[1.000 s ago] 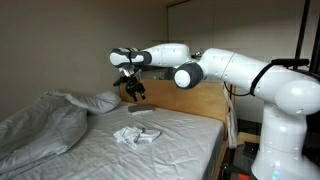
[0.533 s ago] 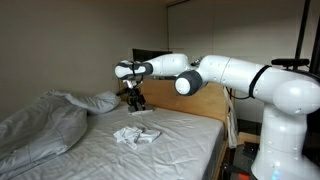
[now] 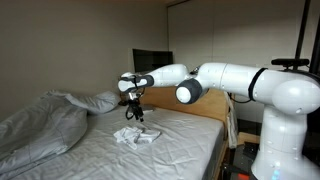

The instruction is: Fold the white cloth

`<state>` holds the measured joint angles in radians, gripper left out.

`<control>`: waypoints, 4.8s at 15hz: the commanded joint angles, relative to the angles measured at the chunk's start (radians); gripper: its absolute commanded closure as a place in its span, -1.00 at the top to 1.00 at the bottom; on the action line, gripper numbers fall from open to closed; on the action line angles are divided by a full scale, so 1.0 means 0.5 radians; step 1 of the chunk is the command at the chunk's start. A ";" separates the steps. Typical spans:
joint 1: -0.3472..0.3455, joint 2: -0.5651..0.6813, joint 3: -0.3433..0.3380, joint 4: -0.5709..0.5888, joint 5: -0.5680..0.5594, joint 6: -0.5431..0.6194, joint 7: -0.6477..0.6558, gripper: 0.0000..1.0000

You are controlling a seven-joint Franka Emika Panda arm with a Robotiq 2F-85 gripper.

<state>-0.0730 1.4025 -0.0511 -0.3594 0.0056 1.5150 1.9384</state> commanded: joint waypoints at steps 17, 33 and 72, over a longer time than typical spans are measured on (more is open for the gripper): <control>-0.024 0.166 -0.051 -0.132 0.034 0.343 0.759 1.00; 0.167 0.173 -0.281 -0.148 -0.301 0.322 1.191 1.00; 0.079 0.174 -0.217 -0.301 -0.323 0.968 0.647 1.00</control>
<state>-0.0279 1.4896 -0.1723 -0.4701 -0.1544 1.8876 2.2786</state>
